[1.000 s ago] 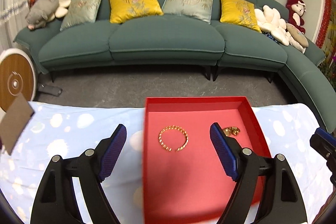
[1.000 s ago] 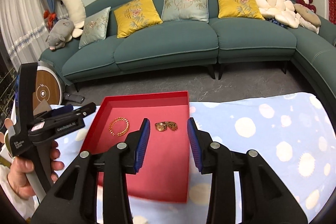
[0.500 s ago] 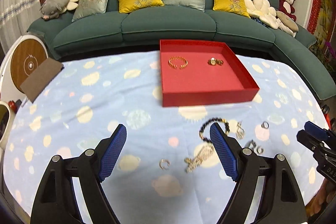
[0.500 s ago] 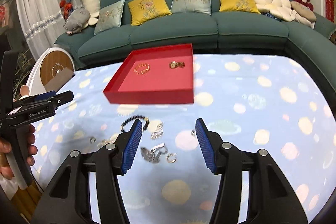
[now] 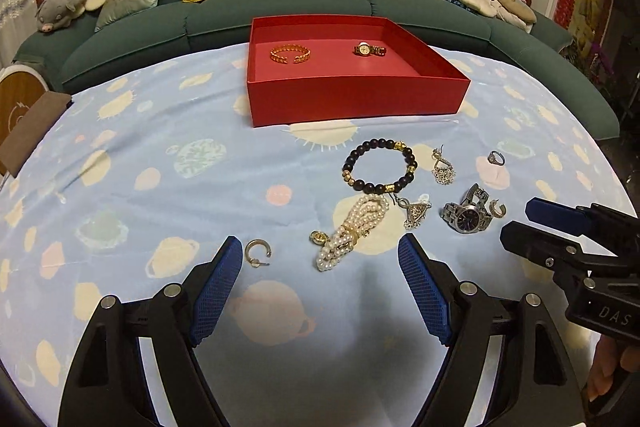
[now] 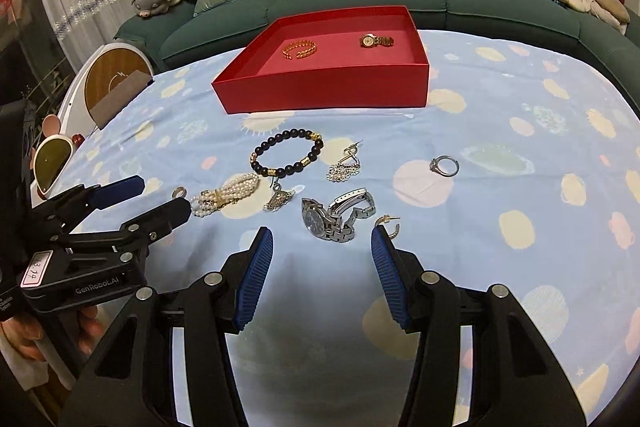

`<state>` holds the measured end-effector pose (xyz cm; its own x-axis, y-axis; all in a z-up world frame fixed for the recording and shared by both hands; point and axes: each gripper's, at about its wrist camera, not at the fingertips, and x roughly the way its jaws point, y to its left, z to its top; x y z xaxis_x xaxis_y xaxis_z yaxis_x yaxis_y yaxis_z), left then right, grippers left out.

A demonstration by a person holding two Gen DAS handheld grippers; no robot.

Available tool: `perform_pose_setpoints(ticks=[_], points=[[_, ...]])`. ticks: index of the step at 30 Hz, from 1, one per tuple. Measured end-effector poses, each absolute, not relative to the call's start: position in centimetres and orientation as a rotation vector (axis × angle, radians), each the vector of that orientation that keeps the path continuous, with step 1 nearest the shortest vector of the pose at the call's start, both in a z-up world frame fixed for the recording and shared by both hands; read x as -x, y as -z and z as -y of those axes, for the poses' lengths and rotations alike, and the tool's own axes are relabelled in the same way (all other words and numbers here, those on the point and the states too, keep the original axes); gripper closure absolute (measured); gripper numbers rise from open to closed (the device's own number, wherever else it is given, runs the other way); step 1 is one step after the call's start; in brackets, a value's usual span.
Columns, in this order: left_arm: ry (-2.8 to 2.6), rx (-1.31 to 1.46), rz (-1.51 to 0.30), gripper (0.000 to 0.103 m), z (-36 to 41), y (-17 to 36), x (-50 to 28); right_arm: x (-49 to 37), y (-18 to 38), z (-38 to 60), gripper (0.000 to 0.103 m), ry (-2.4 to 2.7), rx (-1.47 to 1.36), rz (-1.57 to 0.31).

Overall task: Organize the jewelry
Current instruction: 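Grasp the pearl necklace with the left tool while the right tool grasps the silver watch, then carry the pearl necklace into the red box with the left tool while the right drops the silver watch in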

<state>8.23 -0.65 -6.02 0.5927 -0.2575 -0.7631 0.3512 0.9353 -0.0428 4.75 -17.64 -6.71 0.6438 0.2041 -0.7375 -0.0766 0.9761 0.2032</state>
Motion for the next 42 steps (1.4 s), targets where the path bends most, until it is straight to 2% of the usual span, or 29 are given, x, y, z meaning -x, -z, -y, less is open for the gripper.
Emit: perform_pose_setpoints(ticks=[5,11,13,16,17,34,36,39,42], points=[[0.391,-0.148,-0.907,0.047,1.7,7.9,-9.6,-5.1,6.6,17.8,0.053,-0.161,-0.173,-0.863],[0.401,-0.172,-0.919,0.053,2.3,8.8,-10.1,-5.3,6.9,18.4,0.053,-0.155,-0.181,-0.878],[0.402,-0.176,-0.916,0.061,2.4,8.8,-10.1,-5.4,7.1,18.4,0.053,-0.156,-0.181,-0.884],[0.415,-0.164,-0.913,0.081,2.4,8.7,-10.1,-5.7,7.4,18.2,0.053,-0.155,-0.177,-0.891],[0.422,-0.161,-0.916,0.085,2.4,8.6,-10.1,-5.8,7.5,18.2,0.053,-0.155,-0.177,-0.893],[0.378,-0.056,-0.892,0.087,0.1,5.7,-9.7,-8.2,9.6,17.0,0.063,-0.146,-0.139,-0.908],[0.379,-0.053,-0.897,0.087,-0.1,5.8,-9.7,-8.4,9.7,16.8,0.066,-0.141,-0.125,-0.904],[0.374,-0.052,-0.901,0.087,-0.4,5.9,-9.7,-8.6,9.7,16.8,0.083,-0.140,-0.122,-0.900],[0.370,-0.045,-0.905,0.087,-0.8,5.9,-9.6,-8.6,9.7,16.6,0.085,-0.145,-0.116,-0.901]])
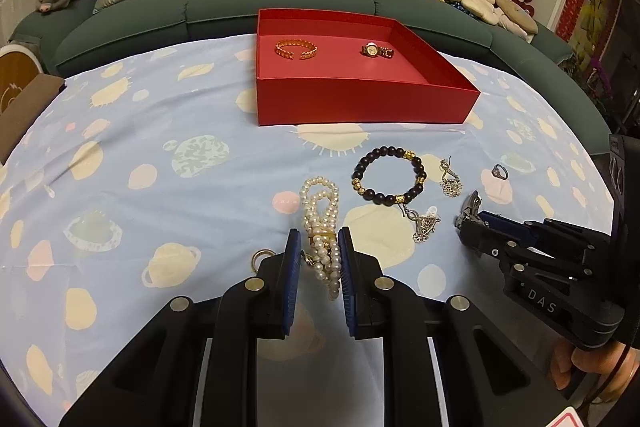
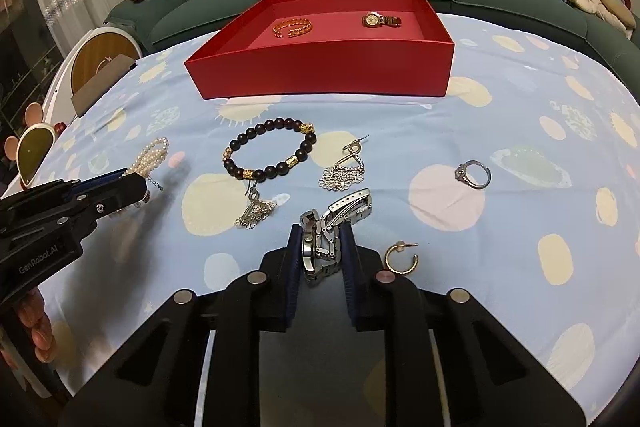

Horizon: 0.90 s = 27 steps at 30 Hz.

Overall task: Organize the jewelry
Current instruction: 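Carry the pearl necklace into the red box with the left tool while the right drops the silver watch in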

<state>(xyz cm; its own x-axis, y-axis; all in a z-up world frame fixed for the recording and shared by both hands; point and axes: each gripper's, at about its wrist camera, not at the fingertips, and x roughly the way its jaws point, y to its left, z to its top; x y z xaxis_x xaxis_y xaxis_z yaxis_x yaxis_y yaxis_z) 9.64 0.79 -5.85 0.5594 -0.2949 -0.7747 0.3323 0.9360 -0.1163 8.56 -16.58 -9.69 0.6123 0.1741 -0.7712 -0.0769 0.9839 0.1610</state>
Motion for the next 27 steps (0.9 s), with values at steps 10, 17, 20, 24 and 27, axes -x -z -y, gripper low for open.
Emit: perform_pose_setpoints(ticks=[10,17,20,24,27], points=[[0.389,-0.011,-0.890,0.087,-0.3,3.3,-9.9,-7.7,6.5,17.0,0.085,-0.177,-0.161,-0.833],[0.431,0.001,-0.806,0.087,1.7,-3.7,-13.4,-9.4,-1.2,18.4,0.085,-0.216,-0.217,-0.714],[0.424,-0.037,-0.762,0.087,2.9,-5.6,-16.7,-12.2,-4.5,19.3,0.085,-0.207,-0.190,-0.657],[0.406,-0.072,-0.749,0.087,4.0,-4.6,-21.4,-17.1,-4.6,20.7,0.085,-0.159,-0.168,-0.649],[0.385,-0.058,-0.805,0.087,4.1,-1.8,-24.6,-20.7,-1.8,22.0,0.085,-0.125,-0.209,-0.703]])
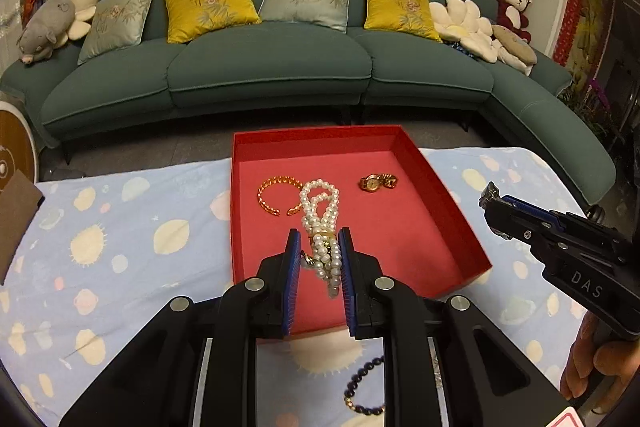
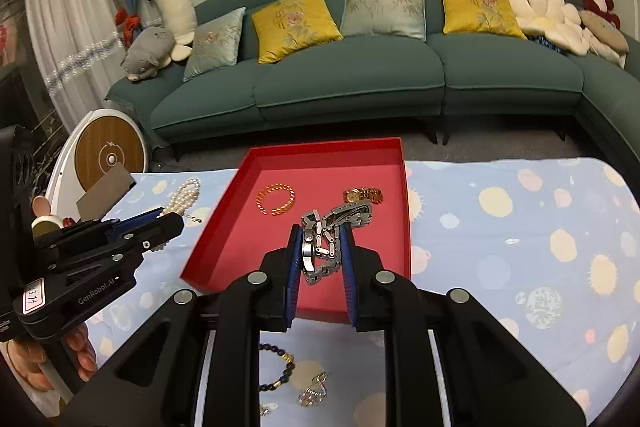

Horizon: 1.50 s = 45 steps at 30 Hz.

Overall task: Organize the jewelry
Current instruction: 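Carry the pearl necklace into the red box with the left tool while the right drops the silver watch in, then grasp the gold hoop earring with the right tool while the left tool reaches toward the small earrings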

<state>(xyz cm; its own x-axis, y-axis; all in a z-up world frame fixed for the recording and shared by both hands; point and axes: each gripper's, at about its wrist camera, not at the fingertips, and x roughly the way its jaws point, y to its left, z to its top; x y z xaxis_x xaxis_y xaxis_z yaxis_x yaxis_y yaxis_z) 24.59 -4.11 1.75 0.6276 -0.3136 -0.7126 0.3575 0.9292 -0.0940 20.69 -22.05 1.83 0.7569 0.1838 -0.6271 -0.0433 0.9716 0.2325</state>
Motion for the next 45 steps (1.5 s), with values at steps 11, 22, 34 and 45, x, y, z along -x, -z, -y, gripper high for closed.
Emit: perform_pose_setpoints(ticks=[11,22,34,45], points=[[0.365,-0.104,-0.881,0.087,4.9,3.9,-27.9,-25.7,4.7,21.3,0.085,-0.106,-0.175,-0.840],[0.321,-0.105,-0.800,0.066,4.1,1.7,-27.4,-25.2,4.1,22.9,0.061,-0.067,-0.171,-0.822],[0.264,0.057,-0.703,0.053,-4.5,-5.9,-15.8,-10.4,-5.8,26.3,0.049,-0.040,-0.222,-0.559],[0.278,0.029,-0.810,0.053,-4.3,-0.1,-9.0,-4.2,0.0,23.9,0.049,-0.072,-0.263,-0.704]])
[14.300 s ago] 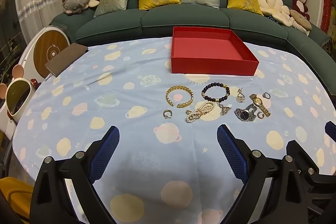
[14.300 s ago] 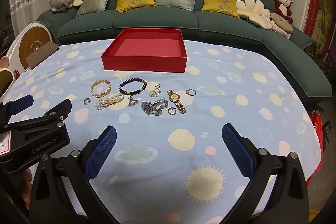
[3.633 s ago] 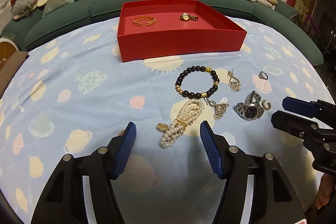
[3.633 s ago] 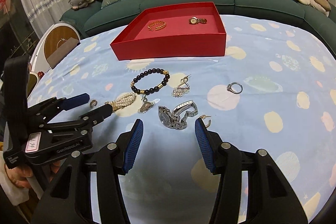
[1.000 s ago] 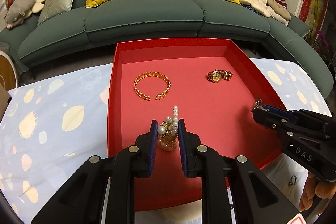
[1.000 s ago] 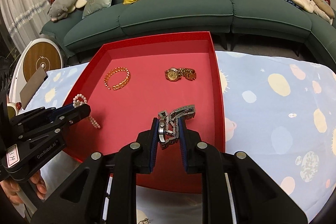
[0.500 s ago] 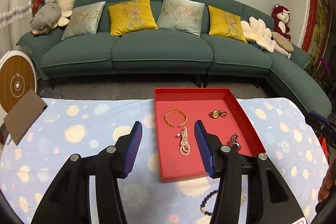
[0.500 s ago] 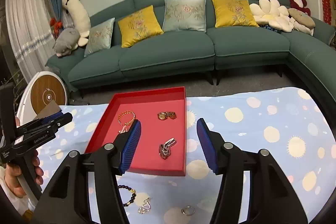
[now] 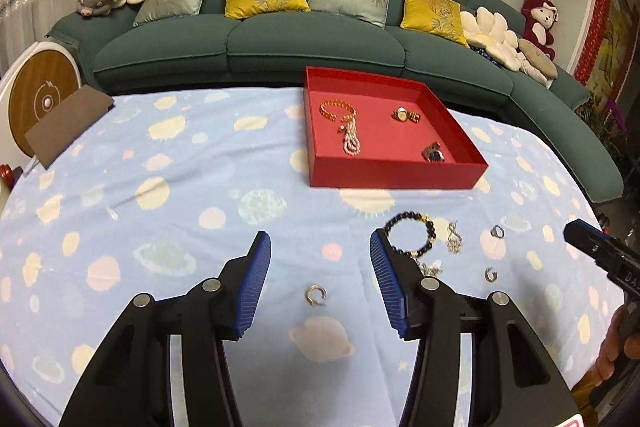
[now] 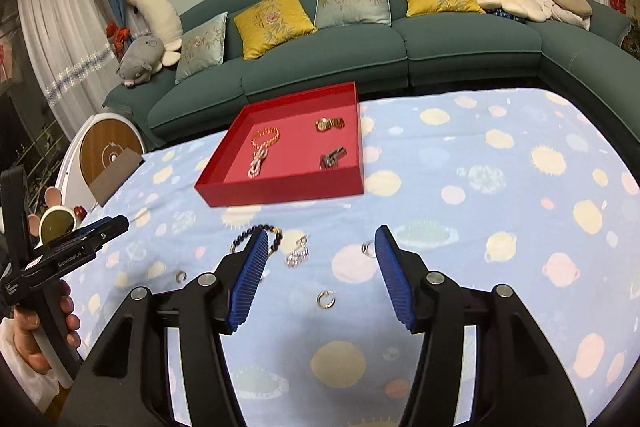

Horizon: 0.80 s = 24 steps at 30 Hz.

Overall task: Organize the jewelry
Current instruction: 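Grasp the gold hoop earring with the right tool while the left tool reaches toward the small earrings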

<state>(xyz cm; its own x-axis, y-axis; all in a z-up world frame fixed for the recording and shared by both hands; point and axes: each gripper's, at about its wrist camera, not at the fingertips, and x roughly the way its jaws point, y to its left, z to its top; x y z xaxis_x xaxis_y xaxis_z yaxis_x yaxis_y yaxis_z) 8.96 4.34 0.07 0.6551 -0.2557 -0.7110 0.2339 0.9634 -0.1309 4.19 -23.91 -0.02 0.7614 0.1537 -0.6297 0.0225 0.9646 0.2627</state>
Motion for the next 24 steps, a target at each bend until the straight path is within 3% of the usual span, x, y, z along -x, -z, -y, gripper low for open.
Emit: perform_pose_setpoints(ticks=[16,24], points=[[0.309,-0.034,-0.869,0.050,-0.6,3.2,-9.3,-5.9,7.8,20.9,0.050,-0.067,-0.168,-0.896],[0.288,0.007,-0.896,0.050,-1.2,3.7,-9.9,-6.5,8.9,20.3,0.059,-0.075,-0.120,-0.906]])
